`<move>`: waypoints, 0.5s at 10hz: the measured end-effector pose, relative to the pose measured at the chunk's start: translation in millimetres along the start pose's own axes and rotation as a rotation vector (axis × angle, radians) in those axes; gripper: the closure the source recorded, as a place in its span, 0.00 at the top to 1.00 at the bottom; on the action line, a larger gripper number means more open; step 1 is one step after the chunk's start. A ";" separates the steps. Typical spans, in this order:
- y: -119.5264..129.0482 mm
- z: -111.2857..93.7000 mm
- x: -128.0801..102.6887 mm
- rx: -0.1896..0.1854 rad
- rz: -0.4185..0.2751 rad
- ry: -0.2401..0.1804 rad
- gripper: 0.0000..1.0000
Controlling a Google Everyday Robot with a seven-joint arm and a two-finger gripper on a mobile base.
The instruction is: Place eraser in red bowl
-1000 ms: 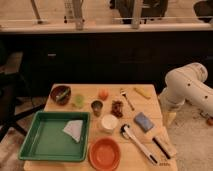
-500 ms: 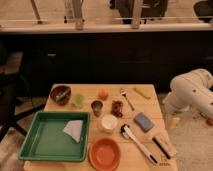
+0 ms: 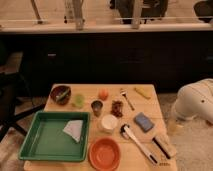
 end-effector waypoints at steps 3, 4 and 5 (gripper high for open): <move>10.6 15.8 11.2 -0.022 0.250 -0.016 0.80; 18.6 25.5 17.0 -0.043 0.296 -0.021 0.80; 26.1 32.2 22.3 -0.058 0.316 -0.022 0.80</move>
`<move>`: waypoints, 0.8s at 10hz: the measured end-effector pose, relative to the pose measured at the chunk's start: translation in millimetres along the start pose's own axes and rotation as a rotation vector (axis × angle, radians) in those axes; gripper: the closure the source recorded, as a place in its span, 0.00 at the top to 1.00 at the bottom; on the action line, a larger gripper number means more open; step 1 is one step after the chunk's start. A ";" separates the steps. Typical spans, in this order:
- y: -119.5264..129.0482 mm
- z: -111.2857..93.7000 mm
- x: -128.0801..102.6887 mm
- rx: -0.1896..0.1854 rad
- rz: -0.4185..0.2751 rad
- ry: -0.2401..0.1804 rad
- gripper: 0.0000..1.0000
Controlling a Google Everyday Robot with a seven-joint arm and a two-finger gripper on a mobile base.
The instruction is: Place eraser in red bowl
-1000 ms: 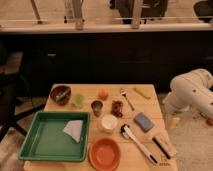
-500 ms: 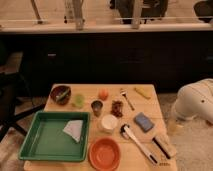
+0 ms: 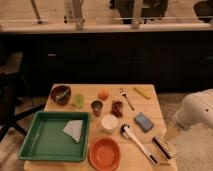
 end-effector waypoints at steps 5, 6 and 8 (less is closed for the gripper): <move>19.9 26.3 38.7 -0.011 0.127 0.040 0.80; 23.0 28.5 38.4 -0.011 0.133 0.046 0.80; 22.6 28.4 39.4 -0.009 0.133 0.047 0.80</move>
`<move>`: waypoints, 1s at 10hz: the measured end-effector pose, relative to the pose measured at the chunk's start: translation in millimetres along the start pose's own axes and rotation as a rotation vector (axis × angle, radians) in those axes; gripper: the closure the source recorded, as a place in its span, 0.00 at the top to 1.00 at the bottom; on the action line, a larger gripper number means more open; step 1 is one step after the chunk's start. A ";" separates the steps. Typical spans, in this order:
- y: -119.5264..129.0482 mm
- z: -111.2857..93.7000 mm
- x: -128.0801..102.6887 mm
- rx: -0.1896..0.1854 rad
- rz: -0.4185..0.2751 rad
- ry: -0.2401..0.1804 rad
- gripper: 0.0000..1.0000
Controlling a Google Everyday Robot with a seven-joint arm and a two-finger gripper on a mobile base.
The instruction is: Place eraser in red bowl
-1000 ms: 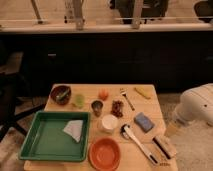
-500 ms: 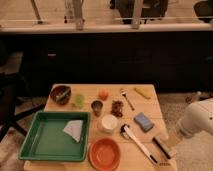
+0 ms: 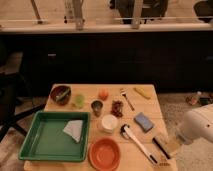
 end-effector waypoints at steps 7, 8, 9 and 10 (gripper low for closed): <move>-7.2 -13.5 -9.4 -0.024 0.191 -0.127 0.80; -7.5 -9.8 -8.4 -0.029 0.228 -0.143 0.80; -5.5 -5.7 -7.4 -0.037 0.238 -0.149 0.80; -2.2 2.0 -6.5 -0.047 0.244 -0.153 0.80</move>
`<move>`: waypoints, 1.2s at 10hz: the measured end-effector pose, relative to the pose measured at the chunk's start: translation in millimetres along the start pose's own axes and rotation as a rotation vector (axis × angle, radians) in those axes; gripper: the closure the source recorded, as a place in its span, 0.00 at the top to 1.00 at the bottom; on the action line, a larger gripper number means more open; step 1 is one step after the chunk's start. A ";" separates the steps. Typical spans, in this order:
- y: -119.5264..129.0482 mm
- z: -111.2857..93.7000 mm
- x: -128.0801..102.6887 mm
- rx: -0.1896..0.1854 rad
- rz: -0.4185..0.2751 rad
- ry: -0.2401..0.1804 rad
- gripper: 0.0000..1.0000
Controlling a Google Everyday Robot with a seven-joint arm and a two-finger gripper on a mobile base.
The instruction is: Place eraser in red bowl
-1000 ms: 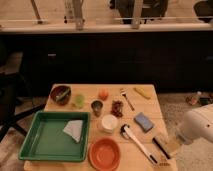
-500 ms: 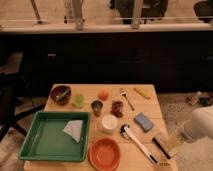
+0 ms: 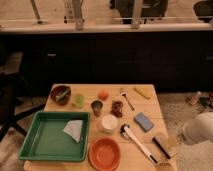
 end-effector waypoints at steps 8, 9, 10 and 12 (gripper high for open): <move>30.2 62.8 28.0 -0.097 -0.040 0.033 0.80; 30.1 65.3 31.2 -0.102 -0.040 0.035 0.80; 27.9 67.4 36.2 -0.103 -0.039 0.033 0.80; 21.9 71.0 44.1 -0.103 -0.034 0.025 0.80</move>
